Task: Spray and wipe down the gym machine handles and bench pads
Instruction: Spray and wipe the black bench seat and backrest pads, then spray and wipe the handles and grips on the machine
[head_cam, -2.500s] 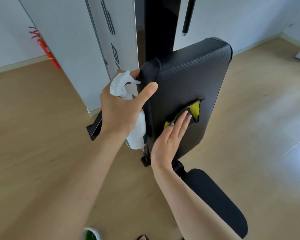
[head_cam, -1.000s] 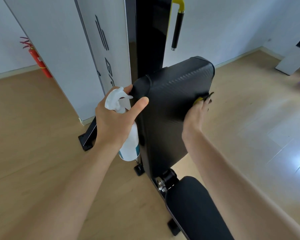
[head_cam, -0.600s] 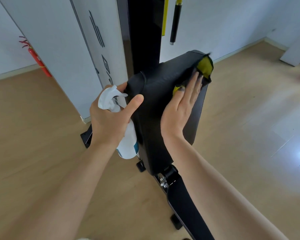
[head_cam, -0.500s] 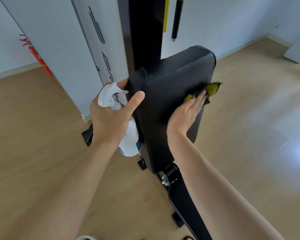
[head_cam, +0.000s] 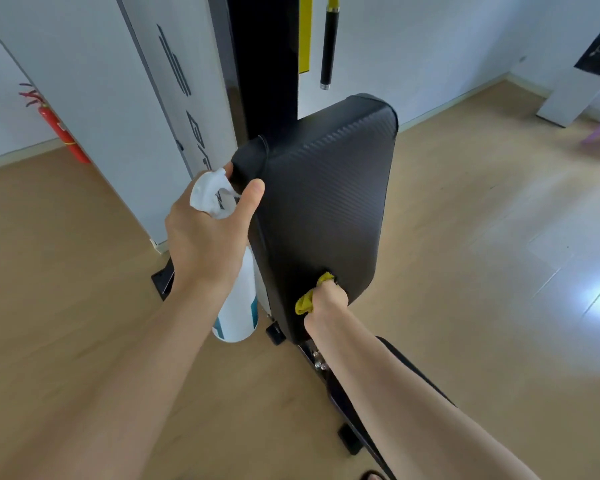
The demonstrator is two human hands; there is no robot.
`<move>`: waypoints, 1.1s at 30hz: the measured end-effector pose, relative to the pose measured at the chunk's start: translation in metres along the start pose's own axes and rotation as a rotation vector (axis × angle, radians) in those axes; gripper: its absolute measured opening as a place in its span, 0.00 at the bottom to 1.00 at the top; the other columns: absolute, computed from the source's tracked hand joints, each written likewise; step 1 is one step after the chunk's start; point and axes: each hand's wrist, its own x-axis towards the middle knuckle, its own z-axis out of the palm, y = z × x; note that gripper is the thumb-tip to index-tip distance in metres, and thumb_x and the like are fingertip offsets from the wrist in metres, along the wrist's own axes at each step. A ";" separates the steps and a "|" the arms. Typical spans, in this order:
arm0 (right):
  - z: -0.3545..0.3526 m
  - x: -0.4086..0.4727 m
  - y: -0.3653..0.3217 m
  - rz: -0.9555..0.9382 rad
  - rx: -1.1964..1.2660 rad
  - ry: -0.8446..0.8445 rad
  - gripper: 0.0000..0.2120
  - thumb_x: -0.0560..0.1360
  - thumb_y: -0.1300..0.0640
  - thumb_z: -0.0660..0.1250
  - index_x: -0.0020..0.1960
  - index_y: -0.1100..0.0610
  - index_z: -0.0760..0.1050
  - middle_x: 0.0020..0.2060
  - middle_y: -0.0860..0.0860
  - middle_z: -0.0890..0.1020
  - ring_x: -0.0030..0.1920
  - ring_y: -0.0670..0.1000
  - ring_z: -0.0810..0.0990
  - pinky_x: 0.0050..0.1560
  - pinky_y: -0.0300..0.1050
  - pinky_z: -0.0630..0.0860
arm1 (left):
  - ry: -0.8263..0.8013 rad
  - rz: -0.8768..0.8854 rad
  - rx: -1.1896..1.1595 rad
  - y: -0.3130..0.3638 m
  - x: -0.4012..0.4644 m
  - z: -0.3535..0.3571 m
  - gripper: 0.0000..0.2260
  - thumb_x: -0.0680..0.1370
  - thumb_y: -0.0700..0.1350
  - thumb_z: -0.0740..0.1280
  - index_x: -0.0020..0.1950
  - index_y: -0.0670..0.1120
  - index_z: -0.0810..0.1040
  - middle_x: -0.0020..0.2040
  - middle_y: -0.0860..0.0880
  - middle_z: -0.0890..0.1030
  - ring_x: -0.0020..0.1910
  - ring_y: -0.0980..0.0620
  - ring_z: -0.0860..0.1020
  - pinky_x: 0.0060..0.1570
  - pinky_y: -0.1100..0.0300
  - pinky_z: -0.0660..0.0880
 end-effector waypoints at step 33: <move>-0.325 -0.006 -0.314 -0.237 -0.035 -0.327 0.11 0.81 0.60 0.62 0.40 0.53 0.75 0.38 0.51 0.77 0.44 0.53 0.77 0.49 0.48 0.76 | -0.178 -0.329 -0.129 0.229 -0.177 0.313 0.23 0.70 0.60 0.71 0.56 0.44 0.76 0.43 0.44 0.84 0.41 0.45 0.83 0.36 0.57 0.76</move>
